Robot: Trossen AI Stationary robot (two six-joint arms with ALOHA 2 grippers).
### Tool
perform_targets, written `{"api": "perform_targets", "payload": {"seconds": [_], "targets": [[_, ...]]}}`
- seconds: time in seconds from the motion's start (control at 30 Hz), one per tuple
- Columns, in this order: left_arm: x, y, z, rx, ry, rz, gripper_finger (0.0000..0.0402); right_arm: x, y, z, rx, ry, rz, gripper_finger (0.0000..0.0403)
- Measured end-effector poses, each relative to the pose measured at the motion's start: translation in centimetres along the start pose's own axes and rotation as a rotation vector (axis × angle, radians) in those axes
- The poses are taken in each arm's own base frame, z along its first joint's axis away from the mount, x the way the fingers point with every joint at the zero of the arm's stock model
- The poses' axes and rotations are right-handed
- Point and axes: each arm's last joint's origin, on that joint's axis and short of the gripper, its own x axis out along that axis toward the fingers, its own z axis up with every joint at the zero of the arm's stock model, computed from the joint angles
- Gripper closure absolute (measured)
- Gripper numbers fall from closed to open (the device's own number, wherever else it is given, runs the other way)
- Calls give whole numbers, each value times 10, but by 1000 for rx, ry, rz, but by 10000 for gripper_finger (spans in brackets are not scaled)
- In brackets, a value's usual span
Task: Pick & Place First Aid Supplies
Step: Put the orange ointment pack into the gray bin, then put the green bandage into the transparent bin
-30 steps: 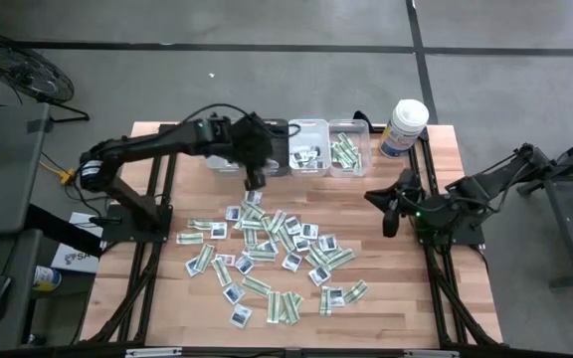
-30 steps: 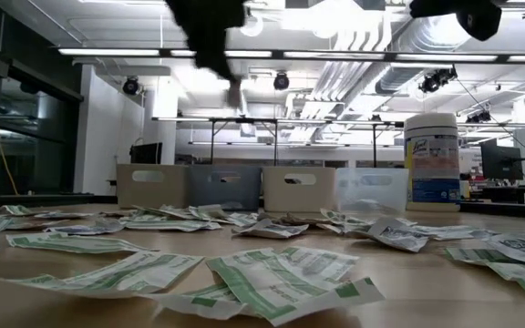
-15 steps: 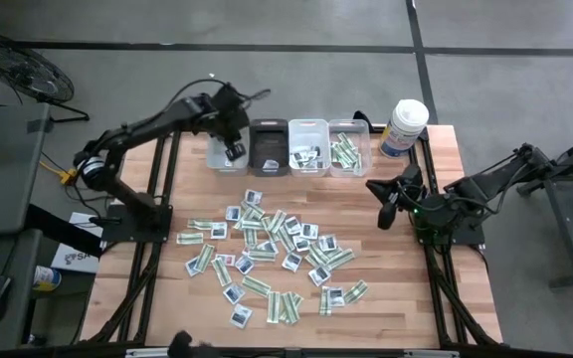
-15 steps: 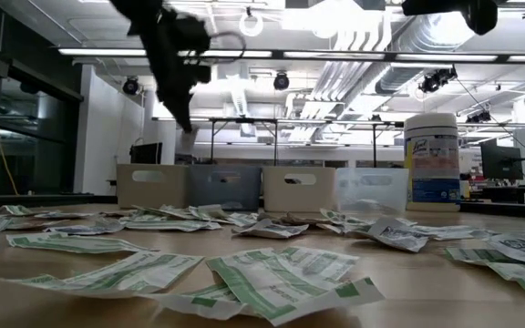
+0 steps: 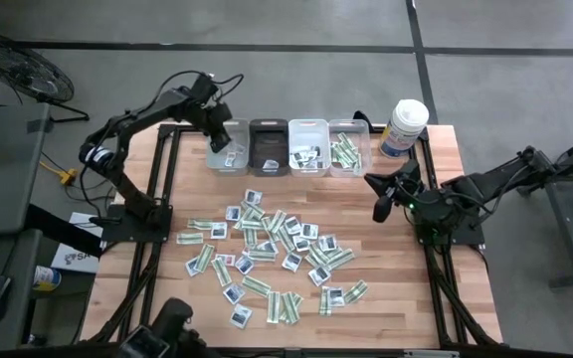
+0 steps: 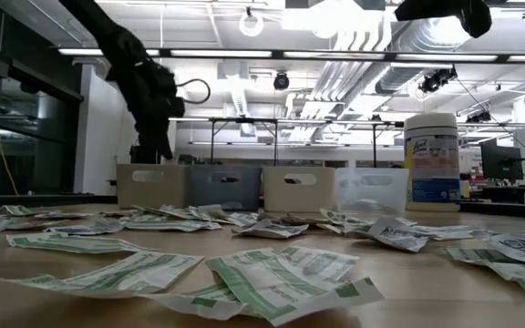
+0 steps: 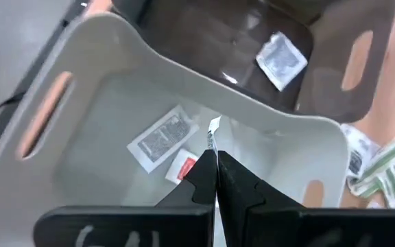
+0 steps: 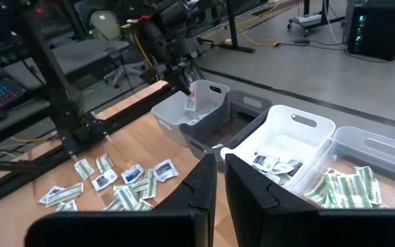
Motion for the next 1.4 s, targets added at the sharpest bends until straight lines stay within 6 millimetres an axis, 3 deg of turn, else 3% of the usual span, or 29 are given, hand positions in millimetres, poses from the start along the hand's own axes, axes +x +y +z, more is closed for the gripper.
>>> {"api": "perform_targets", "payload": {"seconds": [0.37,0.73,0.9,1.13,1.4], "targets": [[22,7,-8,77,73,-80,391,9,-1,-1,10,23,-21,384],[22,8,-9,129,89,-65,297,21,6,-11,37,60,-50,386],[22,8,-9,127,97,-58,283,25,10,-15,52,86,-41,386],[8,2,-6,123,64,-32,283,26,11,-16,68,98,-32,386],[-22,-16,1,145,-15,13,283,26,11,-16,72,107,-23,387]]}}
